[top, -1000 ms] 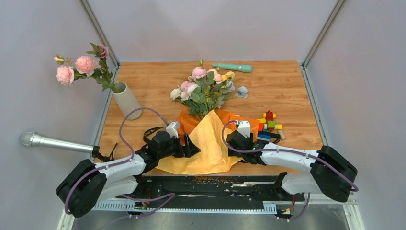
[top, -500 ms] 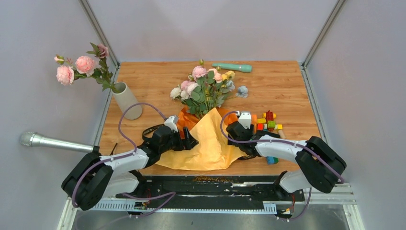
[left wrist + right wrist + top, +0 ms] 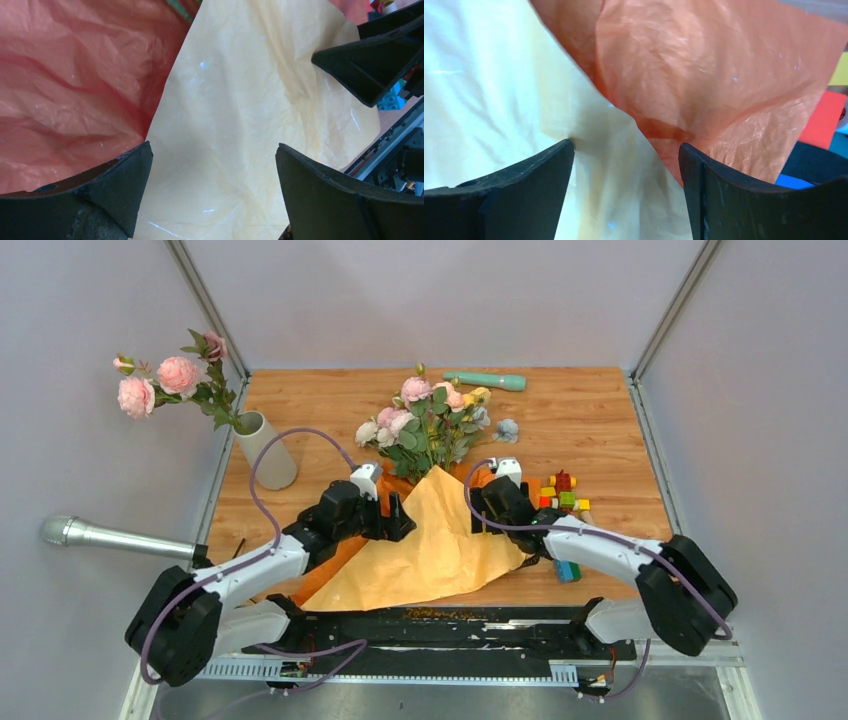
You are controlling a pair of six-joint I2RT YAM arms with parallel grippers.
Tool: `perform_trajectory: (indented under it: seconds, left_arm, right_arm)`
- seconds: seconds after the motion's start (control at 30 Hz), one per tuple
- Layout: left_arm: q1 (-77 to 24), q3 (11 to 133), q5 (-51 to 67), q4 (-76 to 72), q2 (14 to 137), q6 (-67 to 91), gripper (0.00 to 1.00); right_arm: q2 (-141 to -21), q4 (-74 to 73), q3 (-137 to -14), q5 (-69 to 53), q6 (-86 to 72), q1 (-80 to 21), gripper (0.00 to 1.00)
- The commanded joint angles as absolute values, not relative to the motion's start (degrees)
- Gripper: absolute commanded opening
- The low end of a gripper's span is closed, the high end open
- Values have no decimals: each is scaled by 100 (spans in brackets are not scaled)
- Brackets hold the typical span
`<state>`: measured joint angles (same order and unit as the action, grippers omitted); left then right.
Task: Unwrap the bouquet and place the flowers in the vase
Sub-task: Unfold the wrapping paper at the center of the board.
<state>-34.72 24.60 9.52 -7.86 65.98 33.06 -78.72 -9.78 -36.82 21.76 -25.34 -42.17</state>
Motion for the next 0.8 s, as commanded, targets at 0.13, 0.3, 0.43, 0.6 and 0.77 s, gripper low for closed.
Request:
perform_trajectory:
  seconds: [0.13, 0.3, 0.43, 0.6, 0.77]
  left_arm:
    - [-3431, 3242, 699, 362, 5886, 2198, 100]
    - [-3330, 3460, 1168, 106, 6490, 2091, 100]
    - [-3260, 3750, 1626, -213, 7166, 2106, 100]
    - [-3195, 4050, 1729, -365, 7838, 1951, 100]
    - [-3067, 4338, 1842, -297, 8355, 1793, 100]
  right_arm:
    - [-6208, -1313, -3645, 1239, -2134, -4197, 86]
    - [-5406, -1431, -3487, 531, -2079, -4201, 91]
    - [-5042, -1485, -3451, -61, -1995, -4201, 94]
    - [-4694, -1495, -3363, -473, -1975, -4201, 95]
    - [-4524, -1524, -3305, -651, -2039, -4201, 95]
